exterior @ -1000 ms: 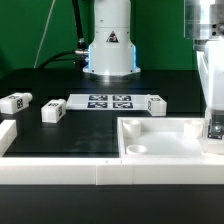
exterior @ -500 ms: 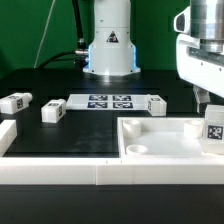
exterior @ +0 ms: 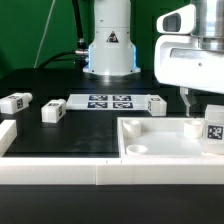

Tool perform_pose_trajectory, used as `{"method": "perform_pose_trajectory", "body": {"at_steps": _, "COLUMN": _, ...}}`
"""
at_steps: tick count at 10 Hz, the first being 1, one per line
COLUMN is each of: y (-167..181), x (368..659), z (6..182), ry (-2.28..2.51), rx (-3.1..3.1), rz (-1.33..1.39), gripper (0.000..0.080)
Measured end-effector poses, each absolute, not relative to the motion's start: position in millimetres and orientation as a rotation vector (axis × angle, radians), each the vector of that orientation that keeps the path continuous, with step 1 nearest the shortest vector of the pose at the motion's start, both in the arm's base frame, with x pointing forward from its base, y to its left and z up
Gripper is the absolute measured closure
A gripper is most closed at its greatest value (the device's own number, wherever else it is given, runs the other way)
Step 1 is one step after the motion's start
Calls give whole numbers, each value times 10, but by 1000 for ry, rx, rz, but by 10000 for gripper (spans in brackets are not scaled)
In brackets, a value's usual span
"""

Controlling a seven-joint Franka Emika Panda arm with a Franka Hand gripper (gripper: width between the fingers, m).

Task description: Assemble one leg

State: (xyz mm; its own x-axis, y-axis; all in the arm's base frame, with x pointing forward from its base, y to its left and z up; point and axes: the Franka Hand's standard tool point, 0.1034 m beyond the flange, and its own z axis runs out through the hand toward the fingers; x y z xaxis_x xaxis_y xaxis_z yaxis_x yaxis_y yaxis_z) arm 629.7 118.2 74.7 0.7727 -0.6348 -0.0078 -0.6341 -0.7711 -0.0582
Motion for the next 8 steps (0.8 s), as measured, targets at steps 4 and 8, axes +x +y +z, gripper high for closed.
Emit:
{"method": "perform_pose_trajectory", "body": {"at_steps": 4, "y": 1153, "x": 6324, "z": 754, "ry": 546, "rx": -3048, "rz": -57, "gripper": 151}}
{"method": "perform_pose_trajectory", "body": {"at_steps": 8, "y": 1150, "x": 6324, "z": 754, "ry": 526, "rx": -3051, "rz": -57, "gripper": 511}}
